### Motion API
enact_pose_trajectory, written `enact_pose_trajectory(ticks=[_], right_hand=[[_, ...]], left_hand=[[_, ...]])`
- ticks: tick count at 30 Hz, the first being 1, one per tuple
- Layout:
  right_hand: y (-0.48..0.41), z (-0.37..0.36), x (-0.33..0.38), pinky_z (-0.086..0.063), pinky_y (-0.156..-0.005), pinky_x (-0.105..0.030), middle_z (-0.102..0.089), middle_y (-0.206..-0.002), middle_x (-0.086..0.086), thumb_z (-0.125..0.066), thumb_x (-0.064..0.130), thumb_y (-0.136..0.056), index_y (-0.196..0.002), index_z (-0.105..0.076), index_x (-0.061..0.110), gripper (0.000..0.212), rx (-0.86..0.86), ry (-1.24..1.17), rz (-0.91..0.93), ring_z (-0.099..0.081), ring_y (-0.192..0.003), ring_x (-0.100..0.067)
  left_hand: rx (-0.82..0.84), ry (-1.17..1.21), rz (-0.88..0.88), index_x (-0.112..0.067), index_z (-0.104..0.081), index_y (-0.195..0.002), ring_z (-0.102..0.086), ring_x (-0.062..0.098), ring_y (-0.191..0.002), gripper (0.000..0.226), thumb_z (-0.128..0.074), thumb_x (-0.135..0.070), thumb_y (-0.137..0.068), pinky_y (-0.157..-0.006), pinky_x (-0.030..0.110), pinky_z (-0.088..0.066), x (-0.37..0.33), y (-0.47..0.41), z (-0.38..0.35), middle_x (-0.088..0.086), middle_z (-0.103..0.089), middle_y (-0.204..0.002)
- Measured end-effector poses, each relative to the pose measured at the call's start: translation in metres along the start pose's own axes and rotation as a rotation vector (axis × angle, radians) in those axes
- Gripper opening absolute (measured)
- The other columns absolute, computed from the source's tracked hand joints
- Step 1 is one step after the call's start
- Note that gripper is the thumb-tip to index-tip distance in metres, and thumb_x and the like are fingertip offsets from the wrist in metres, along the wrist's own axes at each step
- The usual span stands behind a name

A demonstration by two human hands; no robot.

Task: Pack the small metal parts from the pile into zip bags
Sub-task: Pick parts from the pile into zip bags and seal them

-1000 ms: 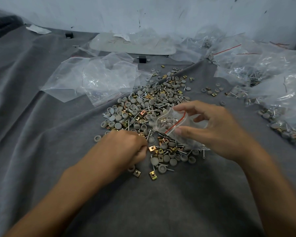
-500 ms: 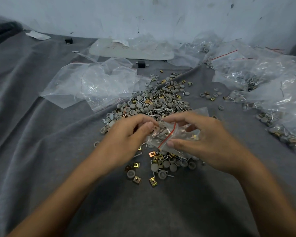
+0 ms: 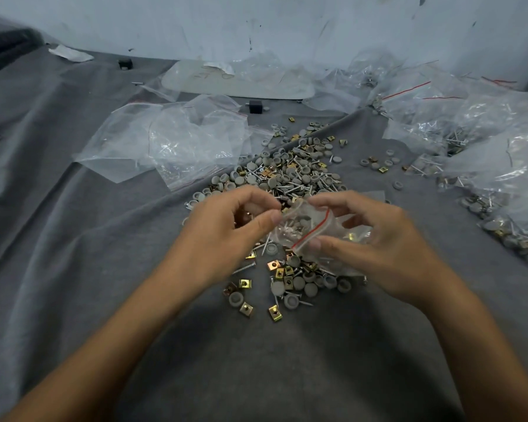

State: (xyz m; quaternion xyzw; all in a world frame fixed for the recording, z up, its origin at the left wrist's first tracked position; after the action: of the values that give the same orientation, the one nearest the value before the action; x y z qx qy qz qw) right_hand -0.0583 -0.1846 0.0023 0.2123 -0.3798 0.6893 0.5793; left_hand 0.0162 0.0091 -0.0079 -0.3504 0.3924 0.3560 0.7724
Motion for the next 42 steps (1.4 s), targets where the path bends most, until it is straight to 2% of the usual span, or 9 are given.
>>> enact_pose_trajectory(ticks=[2,5,10,15,23,29,34,40,42], right_hand=[[0.0,0.007,-0.005,-0.044,-0.086,-0.011,-0.068,-0.112,0.024,-0.076,0.05,-0.075,-0.122,-0.066,0.043,0.048,-0.058,0.022,-0.022,-0.06,-0.109,0.005],[0.0,0.014,-0.008,-0.043,-0.085,-0.007,-0.066,-0.111,0.026,-0.072,0.055,-0.073,-0.121,-0.064,0.046,0.05,-0.118,0.033,-0.032,-0.058,-0.106,0.008],[0.0,0.012,-0.009,-0.046,-0.087,-0.016,-0.068,-0.113,0.025,-0.073,0.054,-0.074,-0.122,-0.064,0.047,0.049,-0.096,0.031,-0.049,-0.059,-0.11,0.003],[0.001,0.012,-0.011,-0.047,-0.088,-0.02,-0.067,-0.114,0.028,-0.08,0.042,-0.08,-0.124,-0.065,0.044,0.047,-0.087,0.037,-0.059,-0.058,-0.112,0.003],[0.002,0.01,-0.008,-0.046,-0.087,-0.013,-0.066,-0.108,0.03,-0.082,0.036,-0.08,-0.123,-0.066,0.045,0.046,-0.073,0.038,-0.058,-0.057,-0.111,0.007],[0.002,0.009,-0.007,-0.047,-0.088,-0.015,-0.067,-0.106,0.029,-0.082,0.037,-0.079,-0.122,-0.067,0.044,0.047,-0.066,0.029,-0.067,-0.058,-0.111,0.005],[0.002,0.009,-0.007,-0.044,-0.086,-0.011,-0.064,-0.107,0.037,-0.081,0.038,-0.079,-0.123,-0.066,0.045,0.047,-0.055,0.039,-0.077,-0.056,-0.11,0.008],[0.003,0.009,-0.005,-0.044,-0.083,-0.013,-0.059,-0.112,0.04,-0.08,0.038,-0.079,-0.122,-0.065,0.048,0.047,-0.038,0.041,-0.069,-0.055,-0.108,0.011],[0.003,0.008,-0.004,-0.043,-0.081,-0.008,-0.058,-0.113,0.042,-0.081,0.036,-0.079,-0.121,-0.063,0.05,0.048,-0.025,0.043,-0.056,-0.055,-0.107,0.012]], left_hand=[[0.024,-0.285,-0.012,-0.036,-0.068,-0.091,-0.059,0.001,-0.072,0.003,-0.07,-0.037,-0.09,-0.06,0.022,-0.042,0.004,0.004,0.005,-0.018,-0.065,-0.081],[0.204,-0.551,-0.006,-0.036,-0.064,-0.089,-0.054,-0.005,-0.076,0.007,-0.065,-0.042,-0.093,-0.067,0.023,-0.041,0.007,0.011,-0.014,-0.022,-0.06,-0.081],[0.296,-0.735,-0.04,-0.038,-0.065,-0.113,-0.053,0.006,-0.097,0.038,-0.05,-0.064,-0.091,-0.08,0.034,-0.051,0.005,0.016,-0.032,-0.018,-0.054,-0.102],[0.375,-0.779,-0.061,-0.04,-0.061,-0.129,-0.055,0.008,-0.104,0.051,-0.047,-0.069,-0.09,-0.081,0.034,-0.051,0.006,0.02,-0.034,-0.016,-0.053,-0.109],[0.389,-0.683,-0.047,-0.038,-0.061,-0.103,-0.052,0.003,-0.094,0.017,-0.056,-0.052,-0.094,-0.08,0.033,-0.05,0.004,0.02,-0.037,-0.019,-0.051,-0.098],[0.332,-0.758,-0.074,-0.034,-0.056,-0.096,-0.047,0.006,-0.093,0.015,-0.051,-0.048,-0.097,-0.074,0.031,-0.047,0.007,0.019,-0.032,-0.016,-0.047,-0.096],[0.361,-0.813,-0.048,-0.033,-0.04,-0.095,-0.035,0.007,-0.094,0.014,-0.044,-0.045,-0.101,-0.08,0.025,-0.037,0.015,0.018,-0.029,-0.014,-0.039,-0.1],[0.317,-0.776,0.0,-0.032,-0.039,-0.096,-0.043,0.009,-0.089,0.011,-0.042,-0.04,-0.103,-0.074,0.029,-0.034,0.019,0.014,-0.022,-0.013,-0.046,-0.097],[0.246,-0.681,0.005,-0.031,-0.043,-0.095,-0.046,0.007,-0.084,0.01,-0.047,-0.037,-0.101,-0.072,0.027,-0.034,0.016,0.01,-0.015,-0.015,-0.049,-0.092]])
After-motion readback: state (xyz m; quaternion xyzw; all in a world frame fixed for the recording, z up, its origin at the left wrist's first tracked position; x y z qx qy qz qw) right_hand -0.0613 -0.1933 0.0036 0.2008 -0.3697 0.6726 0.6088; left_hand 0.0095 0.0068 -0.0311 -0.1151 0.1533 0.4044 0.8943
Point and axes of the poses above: each hand's wrist, its own y-axis away from the middle knuckle, its own z-axis out of the back of the hand, x = y × z, the point moved 6 cm from there along -y, towards the middle knuckle
